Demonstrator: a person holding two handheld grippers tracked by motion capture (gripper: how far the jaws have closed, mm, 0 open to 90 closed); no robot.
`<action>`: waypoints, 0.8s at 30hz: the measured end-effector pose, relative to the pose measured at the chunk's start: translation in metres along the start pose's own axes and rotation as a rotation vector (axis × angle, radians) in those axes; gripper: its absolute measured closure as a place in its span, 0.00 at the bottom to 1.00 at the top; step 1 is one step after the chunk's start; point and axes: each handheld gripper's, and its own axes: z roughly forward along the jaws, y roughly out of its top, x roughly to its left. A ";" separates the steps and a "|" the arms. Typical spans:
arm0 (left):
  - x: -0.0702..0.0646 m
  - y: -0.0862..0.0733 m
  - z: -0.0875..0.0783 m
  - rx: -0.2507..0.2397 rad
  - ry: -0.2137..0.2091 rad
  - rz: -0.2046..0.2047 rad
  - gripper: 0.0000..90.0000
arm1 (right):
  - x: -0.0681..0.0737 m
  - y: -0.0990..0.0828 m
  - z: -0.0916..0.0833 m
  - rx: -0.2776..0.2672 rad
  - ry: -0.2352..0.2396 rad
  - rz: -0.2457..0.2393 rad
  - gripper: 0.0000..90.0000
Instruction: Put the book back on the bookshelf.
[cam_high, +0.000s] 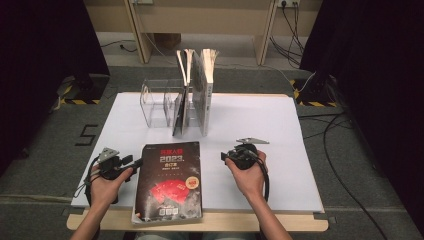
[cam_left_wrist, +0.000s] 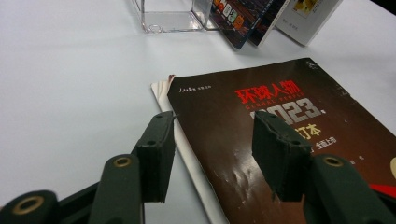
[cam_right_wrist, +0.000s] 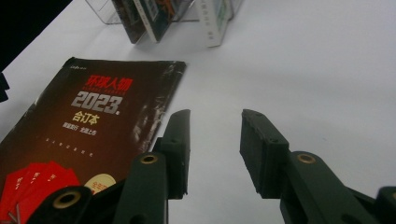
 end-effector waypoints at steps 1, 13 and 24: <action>0.000 -0.001 0.000 0.005 0.000 -0.003 0.55 | 0.001 0.002 0.004 0.006 0.004 -0.011 0.72; 0.002 -0.005 0.004 0.041 0.013 -0.027 0.56 | 0.020 0.027 0.053 0.104 0.036 -0.016 0.77; 0.004 -0.008 0.007 0.063 0.013 -0.055 0.57 | 0.026 0.040 0.088 0.156 0.038 0.023 0.80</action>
